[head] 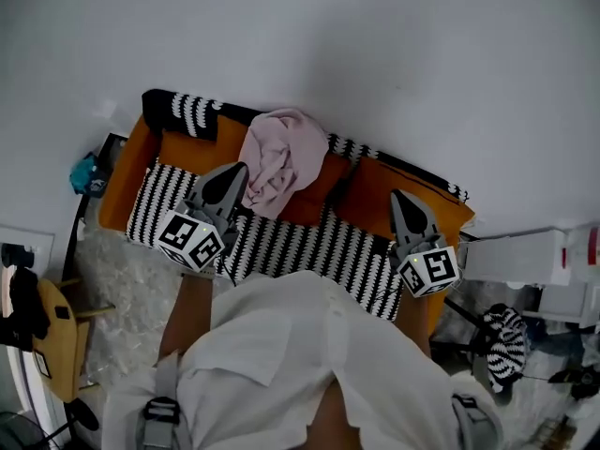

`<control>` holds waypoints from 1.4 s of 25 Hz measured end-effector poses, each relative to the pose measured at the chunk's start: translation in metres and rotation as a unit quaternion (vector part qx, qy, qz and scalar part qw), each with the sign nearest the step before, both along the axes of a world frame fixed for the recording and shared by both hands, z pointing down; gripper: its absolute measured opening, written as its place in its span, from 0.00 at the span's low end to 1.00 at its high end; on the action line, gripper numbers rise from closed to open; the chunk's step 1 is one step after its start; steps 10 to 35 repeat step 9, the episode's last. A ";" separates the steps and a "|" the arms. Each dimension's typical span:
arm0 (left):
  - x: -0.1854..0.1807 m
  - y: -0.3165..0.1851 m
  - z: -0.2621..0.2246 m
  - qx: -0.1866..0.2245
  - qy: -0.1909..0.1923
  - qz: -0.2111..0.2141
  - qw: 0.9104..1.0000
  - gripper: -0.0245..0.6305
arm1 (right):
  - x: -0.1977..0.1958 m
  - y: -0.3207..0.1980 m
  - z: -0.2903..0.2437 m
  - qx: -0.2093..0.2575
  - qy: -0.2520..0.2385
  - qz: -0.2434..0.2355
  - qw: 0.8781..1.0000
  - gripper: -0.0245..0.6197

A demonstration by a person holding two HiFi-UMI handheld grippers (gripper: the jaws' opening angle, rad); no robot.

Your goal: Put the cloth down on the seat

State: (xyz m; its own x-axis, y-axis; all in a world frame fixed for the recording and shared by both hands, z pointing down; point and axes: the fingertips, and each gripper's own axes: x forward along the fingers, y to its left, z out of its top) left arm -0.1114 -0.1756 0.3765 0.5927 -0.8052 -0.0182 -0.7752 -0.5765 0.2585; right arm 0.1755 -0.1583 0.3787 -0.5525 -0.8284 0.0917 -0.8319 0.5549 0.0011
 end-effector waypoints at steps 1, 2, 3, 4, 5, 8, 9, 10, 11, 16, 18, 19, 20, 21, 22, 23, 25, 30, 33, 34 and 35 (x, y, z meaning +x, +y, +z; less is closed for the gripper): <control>0.000 0.000 0.001 -0.002 0.000 0.000 1.000 0.06 | 0.000 -0.001 -0.001 0.000 0.002 -0.001 1.000 0.05; 0.000 0.000 0.001 -0.003 0.000 -0.001 1.000 0.06 | -0.001 -0.001 -0.001 0.000 0.004 -0.003 1.000 0.05; -0.001 0.000 0.001 -0.004 -0.002 -0.001 1.000 0.06 | -0.001 -0.002 -0.001 0.000 0.005 -0.004 1.000 0.05; -0.002 -0.001 0.001 -0.004 -0.003 -0.001 1.000 0.06 | -0.001 -0.003 -0.001 -0.001 0.005 -0.003 1.000 0.05; -0.002 -0.004 0.002 -0.004 -0.004 0.001 1.000 0.06 | -0.001 -0.004 0.000 -0.001 0.005 -0.002 1.000 0.05; 0.001 -0.012 0.002 -0.003 -0.007 0.013 1.000 0.06 | 0.000 -0.004 0.002 -0.001 0.001 0.010 1.000 0.05; 0.002 -0.014 0.002 -0.002 -0.008 0.017 1.000 0.06 | 0.001 -0.004 0.003 -0.001 0.000 0.014 1.000 0.05; 0.002 -0.014 0.002 -0.002 -0.008 0.017 1.000 0.06 | 0.001 -0.004 0.003 -0.001 0.000 0.014 1.000 0.05; 0.002 -0.014 0.002 -0.002 -0.008 0.017 1.000 0.06 | 0.001 -0.004 0.003 -0.001 0.000 0.014 1.000 0.05; 0.002 -0.014 0.002 -0.002 -0.008 0.017 1.000 0.06 | 0.001 -0.004 0.003 -0.001 0.000 0.014 1.000 0.05; 0.002 -0.014 0.002 -0.002 -0.008 0.017 1.000 0.06 | 0.001 -0.004 0.003 -0.001 0.000 0.014 1.000 0.05; 0.002 -0.014 0.002 -0.002 -0.008 0.017 1.000 0.06 | 0.001 -0.004 0.003 -0.001 0.000 0.014 1.000 0.05; 0.002 -0.014 0.002 -0.002 -0.008 0.017 1.000 0.06 | 0.001 -0.004 0.003 -0.001 0.000 0.014 1.000 0.05; 0.002 -0.014 0.002 -0.002 -0.008 0.017 1.000 0.06 | 0.001 -0.004 0.003 -0.001 0.000 0.014 1.000 0.05; 0.002 -0.014 0.002 -0.002 -0.008 0.017 1.000 0.06 | 0.001 -0.004 0.003 -0.001 0.000 0.014 1.000 0.05; 0.002 -0.014 0.002 -0.002 -0.008 0.017 1.000 0.06 | 0.001 -0.004 0.003 -0.001 0.000 0.014 1.000 0.05; 0.002 -0.014 0.002 -0.002 -0.008 0.017 1.000 0.06 | 0.001 -0.004 0.003 -0.001 0.000 0.014 1.000 0.05; 0.002 -0.014 0.002 -0.002 -0.008 0.017 1.000 0.06 | 0.001 -0.004 0.003 -0.001 0.000 0.014 1.000 0.05; 0.002 -0.014 0.002 -0.002 -0.008 0.017 1.000 0.06 | 0.001 -0.004 0.003 -0.001 0.000 0.014 1.000 0.05; 0.002 -0.014 0.002 -0.002 -0.008 0.017 1.000 0.06 | 0.001 -0.004 0.003 -0.001 0.000 0.014 1.000 0.05; 0.002 -0.014 0.002 -0.002 -0.008 0.017 1.000 0.06 | 0.001 -0.004 0.003 -0.001 0.000 0.014 1.000 0.05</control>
